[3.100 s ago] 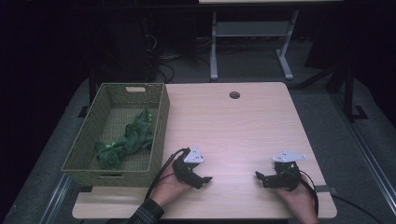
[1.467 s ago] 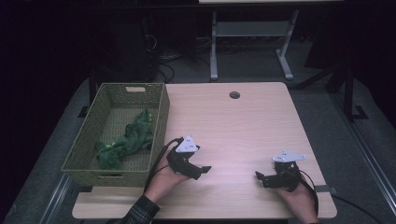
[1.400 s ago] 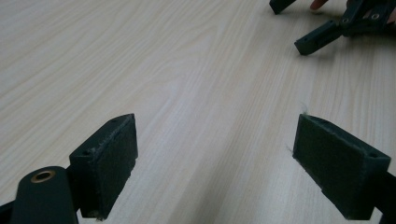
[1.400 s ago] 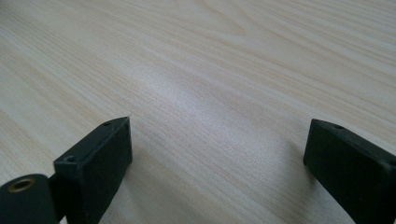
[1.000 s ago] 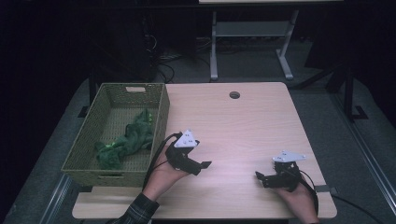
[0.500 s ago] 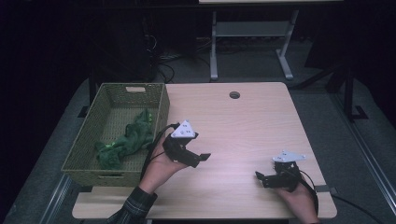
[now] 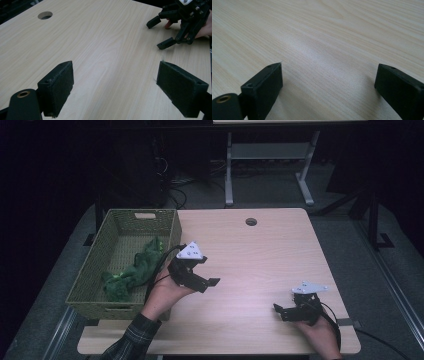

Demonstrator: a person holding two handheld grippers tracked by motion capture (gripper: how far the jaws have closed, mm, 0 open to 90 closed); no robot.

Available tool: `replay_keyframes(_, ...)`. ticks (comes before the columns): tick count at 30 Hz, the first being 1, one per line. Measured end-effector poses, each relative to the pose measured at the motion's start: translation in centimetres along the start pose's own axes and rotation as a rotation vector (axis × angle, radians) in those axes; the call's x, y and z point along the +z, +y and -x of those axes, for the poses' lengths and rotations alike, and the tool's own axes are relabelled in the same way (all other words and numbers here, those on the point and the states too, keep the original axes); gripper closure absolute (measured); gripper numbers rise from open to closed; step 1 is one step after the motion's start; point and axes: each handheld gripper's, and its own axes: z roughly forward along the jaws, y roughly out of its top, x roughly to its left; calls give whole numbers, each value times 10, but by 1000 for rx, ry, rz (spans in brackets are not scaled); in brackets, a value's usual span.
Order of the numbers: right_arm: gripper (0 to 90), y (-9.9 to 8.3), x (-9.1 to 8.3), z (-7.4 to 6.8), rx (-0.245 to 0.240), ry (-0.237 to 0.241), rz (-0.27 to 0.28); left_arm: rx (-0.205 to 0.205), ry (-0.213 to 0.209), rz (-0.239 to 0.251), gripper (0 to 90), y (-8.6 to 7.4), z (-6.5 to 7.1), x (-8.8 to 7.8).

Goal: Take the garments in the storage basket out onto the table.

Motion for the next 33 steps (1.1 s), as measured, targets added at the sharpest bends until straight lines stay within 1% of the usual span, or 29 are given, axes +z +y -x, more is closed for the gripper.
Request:
replay_keyframes(3,73,0,0,0,0,0,0,-1,11,-3,137,0,-2,-3)
replay_keyframes(5,73,0,0,0,1,0,0,-3,21,-7,137,1,-5,-9)
replay_keyframes(7,73,0,0,0,1,0,0,3,24,-13,138,1,-7,-11)
replay_keyframes(8,73,0,0,0,1,0,0,-3,33,-15,138,3,-9,-14)
replay_keyframes(12,73,0,0,0,1,0,0,-8,37,-13,138,4,-11,-18)
replay_keyframes(13,73,0,0,0,1,0,0,1,44,-24,138,5,-13,-21)
replay_keyframes(16,73,0,0,0,2,0,0,6,57,-37,138,7,-16,-26)
replay_keyframes(18,73,0,0,0,1,0,0,4,64,-30,138,8,-17,-28)
replay_keyframes(19,73,0,0,0,2,0,0,-6,59,-21,138,9,-19,-30)
replay_keyframes(20,73,0,0,0,2,0,0,-4,61,-26,138,10,-20,-32)
replay_keyframes(21,73,0,0,0,1,0,0,8,71,-46,138,12,-23,-35)
replay_keyframes(22,73,0,0,0,1,0,0,8,75,-51,138,13,-24,-38)
replay_keyframes(24,73,0,0,0,2,-1,0,5,75,-42,138,14,-26,-40)
replay_keyframes(25,73,0,0,0,2,-1,0,1,76,-49,139,16,-29,-44)
replay_keyframes(26,73,0,0,0,2,-1,0,1,76,-49,139,16,-29,-44)
replay_keyframes(27,73,0,0,0,5,0,-2,11,88,-68,139,19,-32,-49)
replay_keyframes(28,73,0,0,0,6,0,-2,3,84,-57,139,20,-34,-51)
replay_keyframes(30,73,0,0,0,6,0,-3,-1,81,-57,139,21,-36,-53)
replay_keyframes(32,73,0,0,0,6,0,-2,7,101,-87,140,22,-41,-59)
replay_keyframes(33,73,0,0,0,6,0,-2,7,101,-87,140,22,-41,-59)
